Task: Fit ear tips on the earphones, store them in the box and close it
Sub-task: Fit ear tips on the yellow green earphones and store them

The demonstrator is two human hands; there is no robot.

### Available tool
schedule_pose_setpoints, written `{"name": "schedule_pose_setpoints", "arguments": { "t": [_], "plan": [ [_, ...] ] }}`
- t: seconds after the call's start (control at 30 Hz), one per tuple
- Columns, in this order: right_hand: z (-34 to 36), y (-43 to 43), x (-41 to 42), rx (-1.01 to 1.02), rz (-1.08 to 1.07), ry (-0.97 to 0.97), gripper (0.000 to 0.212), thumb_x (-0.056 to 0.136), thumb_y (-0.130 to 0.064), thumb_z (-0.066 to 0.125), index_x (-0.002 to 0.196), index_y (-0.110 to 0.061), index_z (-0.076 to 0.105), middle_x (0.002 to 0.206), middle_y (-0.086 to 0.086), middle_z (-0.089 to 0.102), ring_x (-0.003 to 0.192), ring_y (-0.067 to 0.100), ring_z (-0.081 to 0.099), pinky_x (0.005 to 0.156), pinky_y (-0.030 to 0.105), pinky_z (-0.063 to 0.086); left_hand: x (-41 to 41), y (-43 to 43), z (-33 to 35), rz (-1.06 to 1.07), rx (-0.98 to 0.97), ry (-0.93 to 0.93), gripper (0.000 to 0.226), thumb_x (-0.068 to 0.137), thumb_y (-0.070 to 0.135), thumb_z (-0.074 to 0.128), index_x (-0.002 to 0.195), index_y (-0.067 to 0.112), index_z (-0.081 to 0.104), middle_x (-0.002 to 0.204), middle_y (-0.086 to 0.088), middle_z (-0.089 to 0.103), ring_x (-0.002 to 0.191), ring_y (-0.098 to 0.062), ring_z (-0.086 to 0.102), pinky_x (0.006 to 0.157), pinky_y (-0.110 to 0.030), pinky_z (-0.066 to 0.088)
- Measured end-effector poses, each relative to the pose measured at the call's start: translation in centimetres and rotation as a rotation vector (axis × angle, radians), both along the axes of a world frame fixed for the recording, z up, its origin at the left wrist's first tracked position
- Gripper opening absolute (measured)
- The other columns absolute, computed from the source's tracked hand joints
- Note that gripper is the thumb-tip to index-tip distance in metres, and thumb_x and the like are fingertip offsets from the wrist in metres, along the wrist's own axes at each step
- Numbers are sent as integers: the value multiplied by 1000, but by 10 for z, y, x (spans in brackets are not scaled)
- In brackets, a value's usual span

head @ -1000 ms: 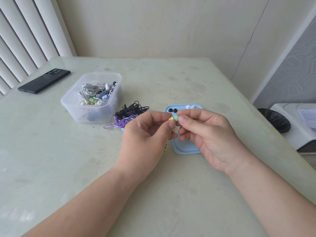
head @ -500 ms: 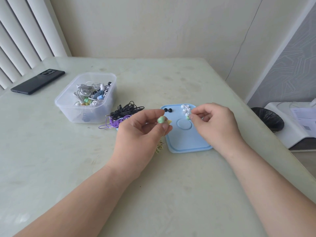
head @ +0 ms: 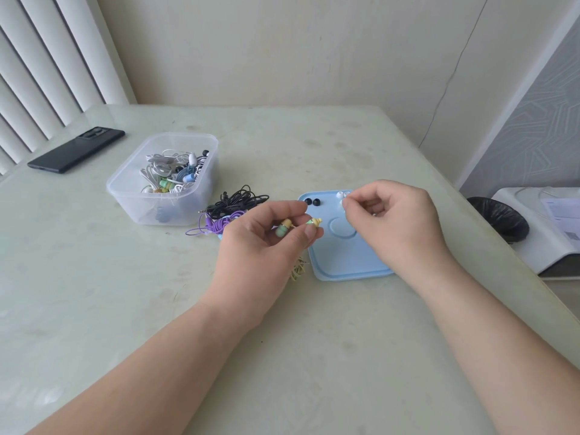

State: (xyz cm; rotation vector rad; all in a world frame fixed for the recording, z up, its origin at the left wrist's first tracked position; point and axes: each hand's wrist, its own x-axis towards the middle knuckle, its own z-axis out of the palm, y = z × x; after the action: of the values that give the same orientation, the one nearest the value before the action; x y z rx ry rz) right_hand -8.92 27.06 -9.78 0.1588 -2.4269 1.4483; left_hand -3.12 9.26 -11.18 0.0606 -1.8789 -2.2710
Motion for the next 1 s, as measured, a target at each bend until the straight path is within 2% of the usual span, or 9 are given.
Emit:
{"name": "schedule_pose_setpoints", "arguments": {
  "t": [0.1,0.23,0.33,0.47,0.67,0.87,1.0],
  "plan": [
    [8,-9,14,-438,152,-239,3,89,-10,76,87,-11,78,81,9,77,69,15,67,64,26,55,-1,-2,-1,8,-39,-6,21,89,0,78,102,16,77,95,-9,77,98,-32,78,99,-52,59],
    [7,-14,20,-628,303,-408,5,91,-5,72,90,-6,77,81,13,73,74,21,64,64,29,56,-2,-3,-5,20,-127,-30,16,85,21,85,99,25,81,97,-9,81,102,-47,71,96,-62,57],
    [8,-13,19,-661,340,-430,8,93,-5,69,93,-3,77,82,14,71,73,20,63,64,27,56,-1,-3,-3,27,-170,-35,13,85,25,85,97,27,81,98,-11,80,103,-49,68,93,-63,57],
    [6,-12,19,-651,364,-456,9,94,-4,66,96,-1,75,83,14,71,73,18,63,64,26,57,0,-2,1,14,-172,-39,7,90,16,80,96,20,80,88,-2,81,97,-38,74,91,-56,60],
    [6,-14,19,-693,366,-500,10,94,-5,66,96,0,74,82,13,69,73,18,64,63,25,57,-1,-3,-1,2,-128,-19,8,91,9,78,97,14,79,89,-4,81,94,-32,78,93,-51,62],
    [4,-16,20,-703,384,-506,11,95,-6,65,97,1,74,81,12,68,75,20,63,63,25,56,0,-2,-1,3,-99,5,8,91,3,76,97,8,78,88,-9,80,83,-25,80,83,-41,65],
    [3,-17,20,-752,365,-515,11,95,-6,65,96,0,73,79,11,68,76,22,62,62,24,56,0,-2,-2,-3,-102,15,8,91,2,76,98,6,77,90,-13,80,84,-25,80,83,-44,65]
  ]
}}
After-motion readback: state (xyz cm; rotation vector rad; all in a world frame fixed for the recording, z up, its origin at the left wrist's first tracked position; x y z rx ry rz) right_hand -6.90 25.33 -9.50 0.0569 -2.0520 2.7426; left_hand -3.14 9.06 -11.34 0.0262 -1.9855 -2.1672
